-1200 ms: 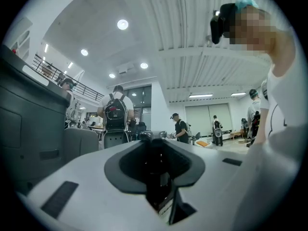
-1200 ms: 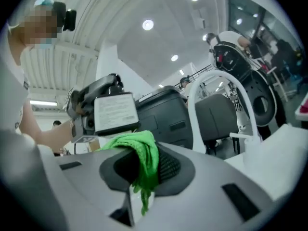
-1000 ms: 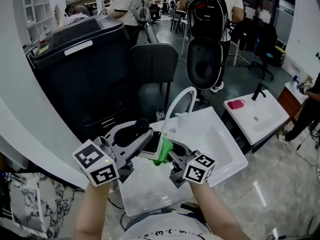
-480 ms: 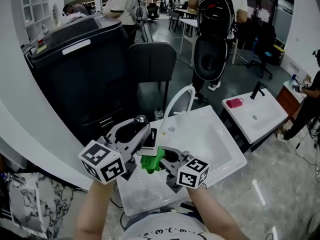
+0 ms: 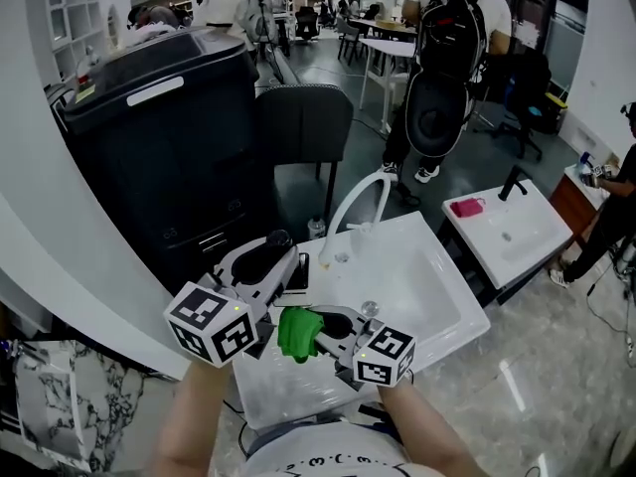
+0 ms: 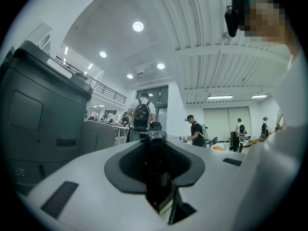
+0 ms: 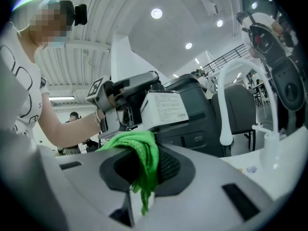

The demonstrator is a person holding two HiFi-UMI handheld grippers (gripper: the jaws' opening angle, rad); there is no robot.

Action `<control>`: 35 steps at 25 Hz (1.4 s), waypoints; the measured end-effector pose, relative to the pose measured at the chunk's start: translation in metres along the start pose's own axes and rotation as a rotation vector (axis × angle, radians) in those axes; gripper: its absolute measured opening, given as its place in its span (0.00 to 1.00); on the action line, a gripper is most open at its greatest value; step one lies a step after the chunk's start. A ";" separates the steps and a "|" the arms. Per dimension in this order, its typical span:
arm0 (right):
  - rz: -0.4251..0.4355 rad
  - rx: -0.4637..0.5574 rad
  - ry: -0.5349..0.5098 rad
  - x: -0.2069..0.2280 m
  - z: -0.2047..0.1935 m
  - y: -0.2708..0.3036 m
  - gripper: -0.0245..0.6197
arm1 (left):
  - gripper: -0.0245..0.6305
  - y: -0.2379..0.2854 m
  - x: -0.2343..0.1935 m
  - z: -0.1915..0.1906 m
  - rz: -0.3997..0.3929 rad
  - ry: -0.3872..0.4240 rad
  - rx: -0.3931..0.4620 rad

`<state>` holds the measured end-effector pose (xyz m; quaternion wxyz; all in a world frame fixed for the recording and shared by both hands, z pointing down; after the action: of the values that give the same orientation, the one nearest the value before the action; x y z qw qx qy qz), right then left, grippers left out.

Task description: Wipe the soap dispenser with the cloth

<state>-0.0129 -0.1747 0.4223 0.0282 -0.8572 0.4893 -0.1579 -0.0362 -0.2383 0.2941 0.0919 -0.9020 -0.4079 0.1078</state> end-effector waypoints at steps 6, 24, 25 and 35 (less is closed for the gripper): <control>-0.062 0.061 -0.052 0.012 0.026 -0.017 0.14 | 0.20 -0.005 -0.016 -0.009 0.109 0.150 -0.019; -0.468 0.037 -0.504 0.055 0.079 -0.056 0.14 | 0.20 -0.040 -0.016 0.001 0.260 0.368 0.128; -0.498 0.042 -0.519 0.058 0.083 -0.060 0.14 | 0.20 -0.040 -0.014 0.003 0.254 0.376 0.138; -0.625 0.111 -0.549 0.065 0.113 -0.085 0.14 | 0.20 -0.041 -0.010 -0.013 0.232 0.387 0.115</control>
<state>0.1217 -0.1977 0.3486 0.1543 -0.9719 0.1708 0.0492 -0.0688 -0.2205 0.3180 0.2069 -0.9399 -0.2696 -0.0344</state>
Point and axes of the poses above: the fingertips, and each gripper's own axes: y forward along the fingers, x to its right, z out of its top, the point moved 1 cm from there along -y, backward along the fingers, and after that the axes turned 12 degrees about x, right-handed, at the moved point
